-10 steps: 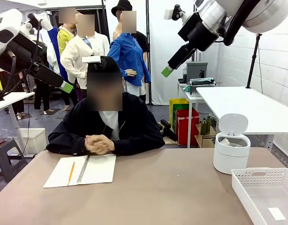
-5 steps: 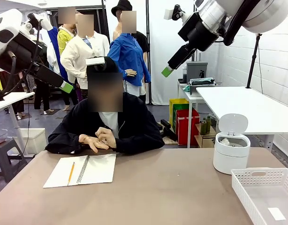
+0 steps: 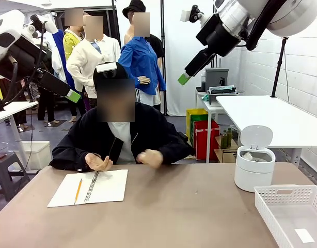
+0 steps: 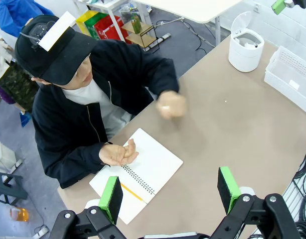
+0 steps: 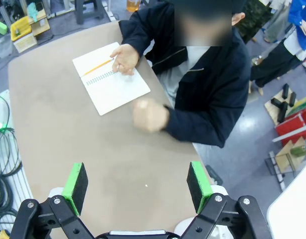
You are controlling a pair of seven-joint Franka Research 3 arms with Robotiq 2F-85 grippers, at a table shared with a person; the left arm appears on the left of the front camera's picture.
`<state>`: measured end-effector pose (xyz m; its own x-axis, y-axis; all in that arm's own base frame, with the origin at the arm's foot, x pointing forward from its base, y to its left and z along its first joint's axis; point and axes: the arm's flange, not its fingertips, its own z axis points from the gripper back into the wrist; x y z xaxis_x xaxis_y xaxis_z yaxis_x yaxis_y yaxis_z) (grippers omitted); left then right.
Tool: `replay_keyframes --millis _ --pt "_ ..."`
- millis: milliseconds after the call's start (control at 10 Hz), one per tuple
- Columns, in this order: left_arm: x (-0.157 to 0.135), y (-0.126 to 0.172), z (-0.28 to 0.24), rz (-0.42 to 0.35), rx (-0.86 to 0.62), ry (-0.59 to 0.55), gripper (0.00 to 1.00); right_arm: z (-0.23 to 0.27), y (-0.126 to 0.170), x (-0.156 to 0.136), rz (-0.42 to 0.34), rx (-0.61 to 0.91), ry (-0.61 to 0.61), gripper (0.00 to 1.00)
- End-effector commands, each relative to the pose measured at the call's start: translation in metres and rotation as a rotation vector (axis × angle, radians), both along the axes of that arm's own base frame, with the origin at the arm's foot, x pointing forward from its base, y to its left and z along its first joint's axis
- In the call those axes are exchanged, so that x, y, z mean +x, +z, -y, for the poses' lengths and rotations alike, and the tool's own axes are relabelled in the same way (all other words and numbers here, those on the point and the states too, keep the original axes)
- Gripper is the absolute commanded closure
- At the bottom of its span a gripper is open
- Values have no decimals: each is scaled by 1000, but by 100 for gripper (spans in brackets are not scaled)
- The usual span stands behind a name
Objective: Sort the paper based on its condition.
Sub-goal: If a person hands you a paper, place it in the Organizing basket , and if it's crumpled, put it in the Trash can.
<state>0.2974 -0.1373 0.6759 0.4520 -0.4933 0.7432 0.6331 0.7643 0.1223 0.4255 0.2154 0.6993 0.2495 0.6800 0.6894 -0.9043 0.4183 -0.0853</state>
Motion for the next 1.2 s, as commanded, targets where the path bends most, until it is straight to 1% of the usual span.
replay_keyframes --millis 0,900,1000,1100 --pt "0 0 -1 2 -7 -1 0 -1 0 0 -1 -1 0 0" --pt "0 0 -1 2 -7 -1 0 0 0 0 0 0 0 0" --pt "0 0 -1 2 -7 -1 0 -10 -11 -3 -51 -61 -37 0" --pt "0 0 -1 2 -7 -1 0 -17 -23 -6 -101 -109 -44 0"
